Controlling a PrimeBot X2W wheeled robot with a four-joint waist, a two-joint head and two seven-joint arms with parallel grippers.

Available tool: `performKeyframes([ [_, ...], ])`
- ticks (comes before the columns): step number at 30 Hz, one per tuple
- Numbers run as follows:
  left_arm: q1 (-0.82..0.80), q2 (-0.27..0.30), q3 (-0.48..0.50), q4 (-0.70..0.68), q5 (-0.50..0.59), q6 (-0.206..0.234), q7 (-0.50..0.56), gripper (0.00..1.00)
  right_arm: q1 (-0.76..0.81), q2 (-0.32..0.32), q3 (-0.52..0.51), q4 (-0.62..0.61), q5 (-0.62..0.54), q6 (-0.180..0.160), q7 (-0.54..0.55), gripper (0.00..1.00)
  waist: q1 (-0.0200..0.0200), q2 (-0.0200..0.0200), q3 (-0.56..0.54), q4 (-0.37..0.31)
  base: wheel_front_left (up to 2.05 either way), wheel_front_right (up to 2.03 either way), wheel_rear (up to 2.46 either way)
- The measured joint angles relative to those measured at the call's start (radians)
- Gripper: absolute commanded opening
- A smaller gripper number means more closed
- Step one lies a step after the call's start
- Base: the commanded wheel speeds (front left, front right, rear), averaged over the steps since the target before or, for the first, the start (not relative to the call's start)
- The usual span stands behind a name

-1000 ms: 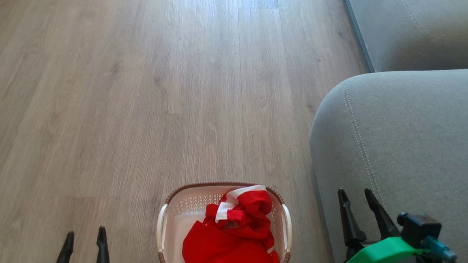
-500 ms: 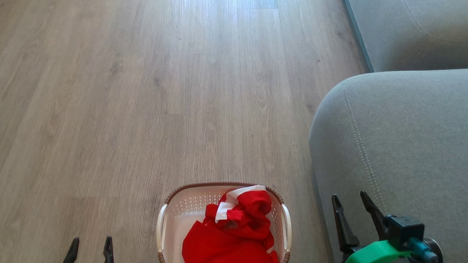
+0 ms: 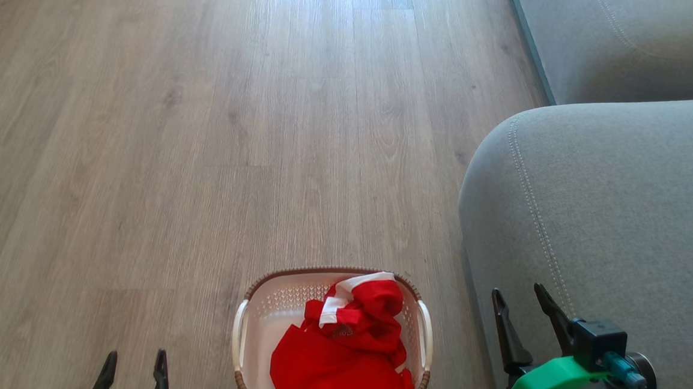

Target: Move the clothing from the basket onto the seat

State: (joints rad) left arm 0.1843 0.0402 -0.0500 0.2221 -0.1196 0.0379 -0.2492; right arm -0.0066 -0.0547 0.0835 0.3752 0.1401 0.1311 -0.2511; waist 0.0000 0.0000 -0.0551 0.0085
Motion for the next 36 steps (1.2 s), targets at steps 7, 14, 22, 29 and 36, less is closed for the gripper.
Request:
performKeyframes([
  [7,0.0,0.0,-0.001,-0.003,0.0,0.006,0.0,1.0,0.0,0.0,0.0,0.0,0.0,0.0,0.0,1.0,0.0,0.0,0.004,0.0,0.0,0.0,0.0],
  [14,0.0,0.0,-0.002,-0.005,0.0,0.006,0.0,1.0,0.0,0.0,-0.002,0.0,0.0,0.0,0.0,1.0,0.0,0.0,0.013,-0.002,0.0,0.0,0.0],
  [22,-0.008,0.0,-0.025,0.006,0.017,-0.009,0.0,1.0,-0.002,0.001,-0.018,-0.018,-0.009,0.0,0.0,1.0,0.0,0.0,0.05,-0.012,0.0,0.0,0.0],
  [29,-0.134,0.003,-0.048,0.028,0.042,-0.03,0.0,1.0,-0.054,0.002,-0.039,-0.06,-0.028,0.0,0.0,1.0,0.0,0.0,0.146,-0.034,0.0,0.0,0.0],
  [36,-0.321,0.004,-0.09,0.09,0.072,-0.057,0.0,1.0,-0.18,0.002,-0.068,-0.125,-0.036,0.0,-0.001,1.0,0.0,0.0,0.291,-0.071,0.0,0.0,0.0],
])
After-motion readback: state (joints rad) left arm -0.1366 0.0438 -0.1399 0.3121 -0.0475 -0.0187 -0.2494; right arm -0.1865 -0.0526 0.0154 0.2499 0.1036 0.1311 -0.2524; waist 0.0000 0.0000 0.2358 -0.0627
